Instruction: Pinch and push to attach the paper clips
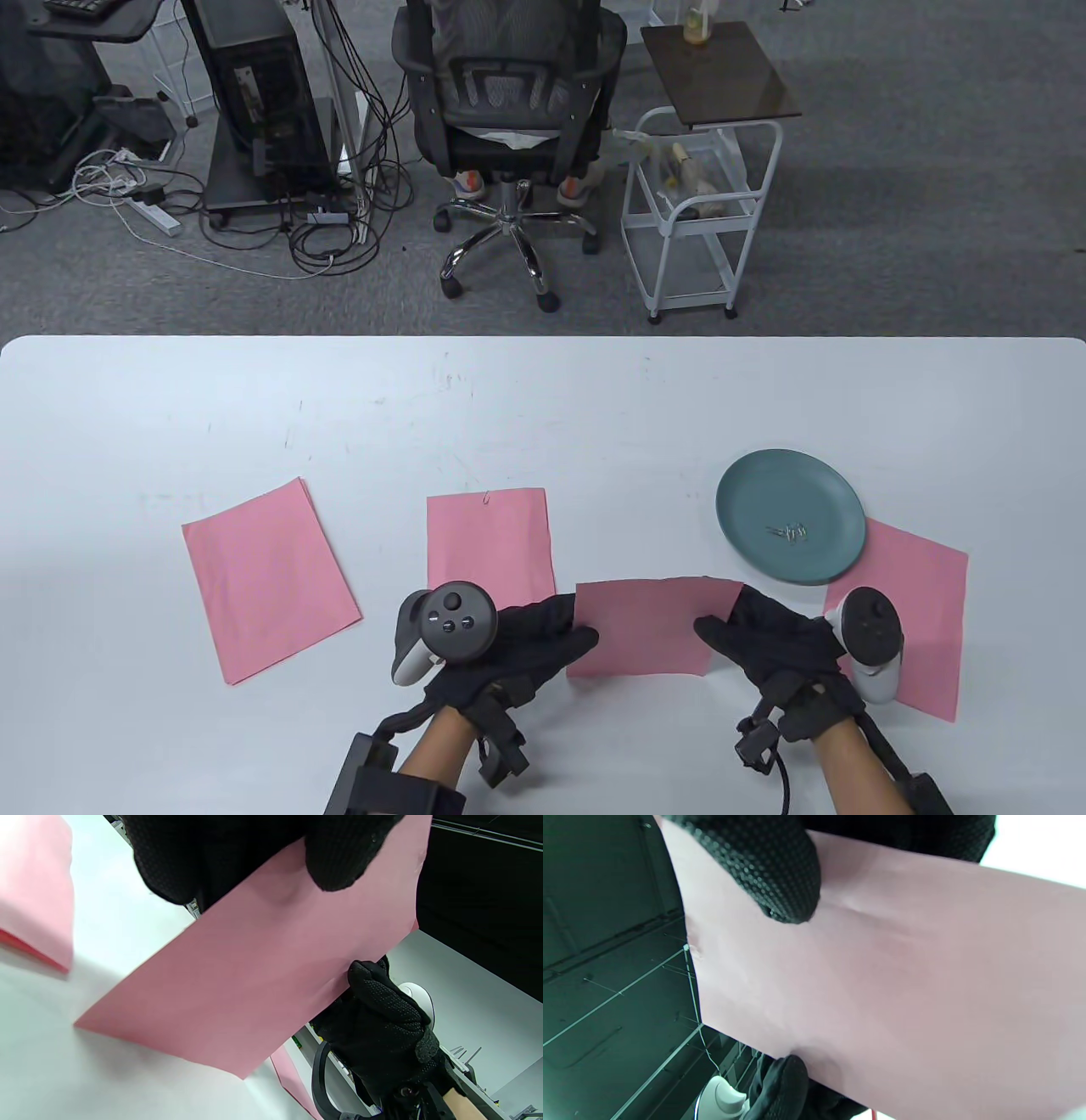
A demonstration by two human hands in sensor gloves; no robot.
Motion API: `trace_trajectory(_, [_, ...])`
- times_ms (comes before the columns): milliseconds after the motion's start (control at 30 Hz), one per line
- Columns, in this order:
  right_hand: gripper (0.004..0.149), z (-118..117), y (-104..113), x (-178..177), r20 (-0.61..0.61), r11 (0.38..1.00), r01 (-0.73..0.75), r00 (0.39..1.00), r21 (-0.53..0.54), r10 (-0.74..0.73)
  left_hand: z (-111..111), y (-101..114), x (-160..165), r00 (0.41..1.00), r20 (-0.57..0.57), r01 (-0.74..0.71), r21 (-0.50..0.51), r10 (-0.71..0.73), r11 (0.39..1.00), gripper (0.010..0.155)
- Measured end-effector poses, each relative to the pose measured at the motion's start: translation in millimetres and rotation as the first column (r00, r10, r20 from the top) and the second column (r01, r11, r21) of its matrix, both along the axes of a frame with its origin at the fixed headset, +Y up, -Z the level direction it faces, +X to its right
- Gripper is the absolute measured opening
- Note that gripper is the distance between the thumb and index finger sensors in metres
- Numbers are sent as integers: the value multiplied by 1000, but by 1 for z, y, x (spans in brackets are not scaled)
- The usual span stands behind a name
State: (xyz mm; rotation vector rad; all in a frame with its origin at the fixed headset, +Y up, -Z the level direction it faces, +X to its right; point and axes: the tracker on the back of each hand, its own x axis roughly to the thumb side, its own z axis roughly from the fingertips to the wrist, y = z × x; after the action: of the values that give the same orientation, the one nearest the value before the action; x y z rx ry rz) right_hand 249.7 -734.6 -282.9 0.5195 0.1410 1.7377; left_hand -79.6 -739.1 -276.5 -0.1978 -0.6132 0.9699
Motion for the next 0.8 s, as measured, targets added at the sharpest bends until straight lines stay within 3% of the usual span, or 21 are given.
trace_trajectory(200, [41, 1, 6, -2, -8, 999, 36, 999, 26, -36, 1, 7, -2, 1000, -11, 0, 44, 1, 999, 43])
trace_trajectory(433, [43, 0, -2, -2, -31, 1000, -29, 999, 4, 29, -1, -3, 0, 1000, 10, -24, -19, 24, 1000, 44])
trace_trajectory(600, [41, 1, 4, -2, -30, 999, 9, 1000, 37, -8, 1, 7, -1, 1000, 0, -10, 31, 10, 999, 43])
trace_trajectory(800, [43, -1, -2, 1, -35, 1000, -24, 999, 1, 24, 0, -2, 1, 999, 16, -52, -29, 52, 998, 48])
